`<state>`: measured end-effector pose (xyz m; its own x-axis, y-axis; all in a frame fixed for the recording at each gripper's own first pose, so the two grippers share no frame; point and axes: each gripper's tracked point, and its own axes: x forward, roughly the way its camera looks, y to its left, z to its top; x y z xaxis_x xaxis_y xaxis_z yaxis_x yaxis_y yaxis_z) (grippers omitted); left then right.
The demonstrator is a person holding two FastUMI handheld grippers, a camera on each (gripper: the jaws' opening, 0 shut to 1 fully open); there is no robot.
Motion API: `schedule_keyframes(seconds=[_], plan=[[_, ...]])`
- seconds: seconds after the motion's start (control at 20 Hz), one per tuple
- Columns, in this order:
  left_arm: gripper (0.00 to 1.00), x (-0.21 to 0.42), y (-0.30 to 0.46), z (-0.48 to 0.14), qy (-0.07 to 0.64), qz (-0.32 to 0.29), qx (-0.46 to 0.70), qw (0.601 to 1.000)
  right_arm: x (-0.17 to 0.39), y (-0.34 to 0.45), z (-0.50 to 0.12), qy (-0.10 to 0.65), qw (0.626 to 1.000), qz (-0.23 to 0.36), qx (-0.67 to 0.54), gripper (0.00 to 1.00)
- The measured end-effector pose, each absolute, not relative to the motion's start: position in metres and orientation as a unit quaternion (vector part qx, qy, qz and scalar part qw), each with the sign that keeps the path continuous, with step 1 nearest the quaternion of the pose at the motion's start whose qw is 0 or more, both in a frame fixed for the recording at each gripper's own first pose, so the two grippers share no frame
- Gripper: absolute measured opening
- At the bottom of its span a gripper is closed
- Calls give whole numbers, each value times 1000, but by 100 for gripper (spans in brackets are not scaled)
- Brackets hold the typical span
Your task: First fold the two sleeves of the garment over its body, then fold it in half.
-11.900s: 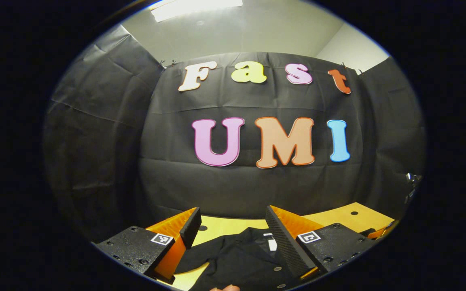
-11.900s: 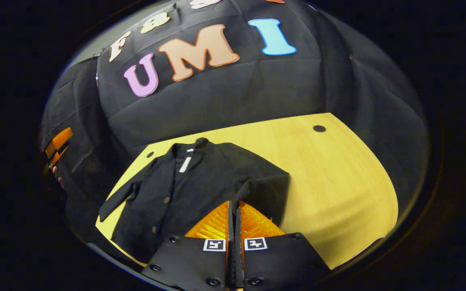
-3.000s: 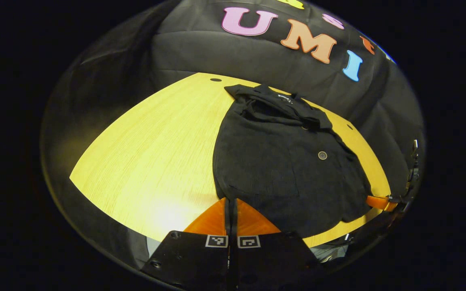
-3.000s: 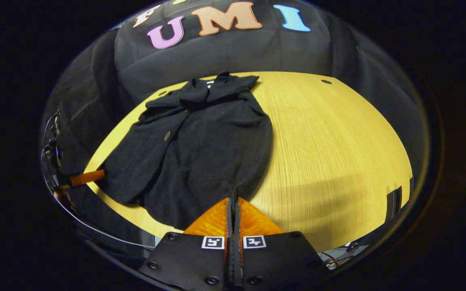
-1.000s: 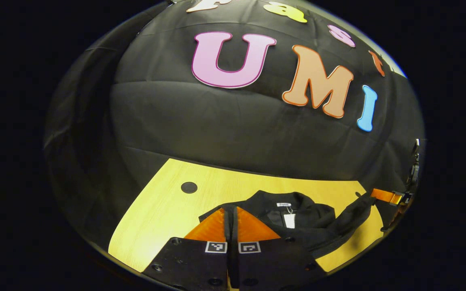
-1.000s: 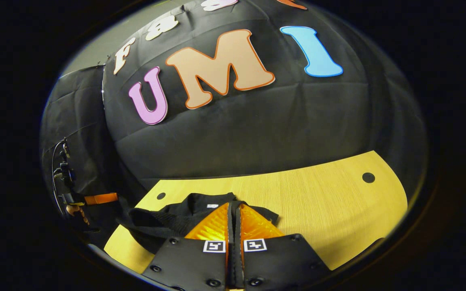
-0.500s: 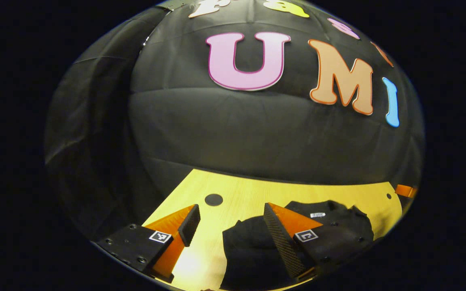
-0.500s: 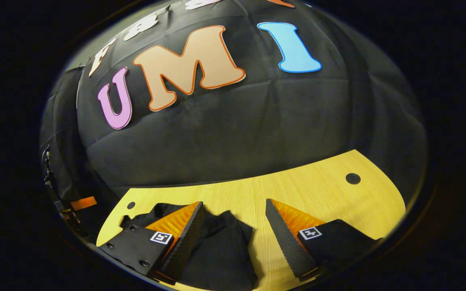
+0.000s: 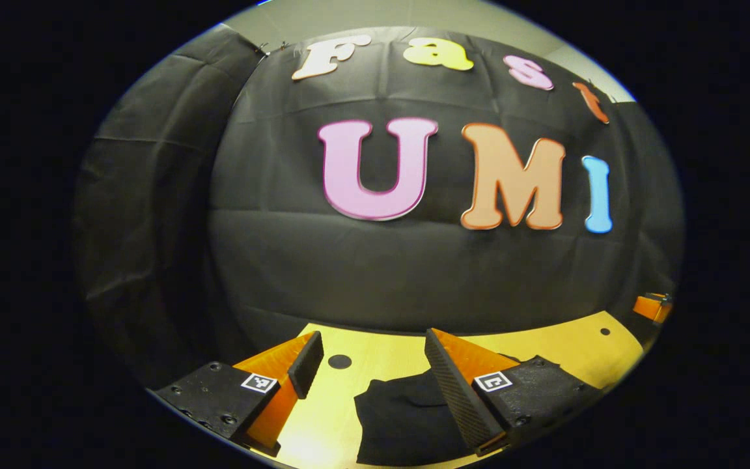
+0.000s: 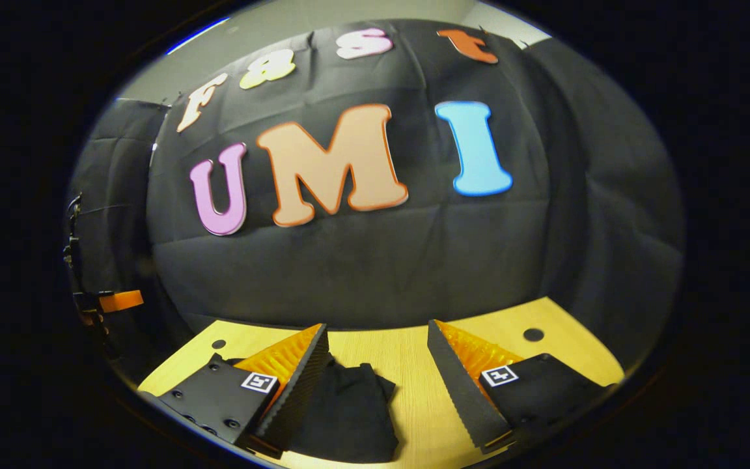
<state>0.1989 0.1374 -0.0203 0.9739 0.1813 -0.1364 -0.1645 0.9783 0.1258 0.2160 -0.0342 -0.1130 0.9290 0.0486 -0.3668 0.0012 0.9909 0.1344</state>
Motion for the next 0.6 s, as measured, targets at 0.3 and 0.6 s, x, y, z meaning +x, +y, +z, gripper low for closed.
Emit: schedule_keyframes(seconds=[0.3, 0.6], plan=[[94, 95, 116, 22, 31, 77, 95, 992, 121, -30, -55, 141, 987, -6, 81, 97], [96, 1, 108, 45, 15, 63, 98, 993, 31, -13, -22, 110, 991, -9, 70, 96]])
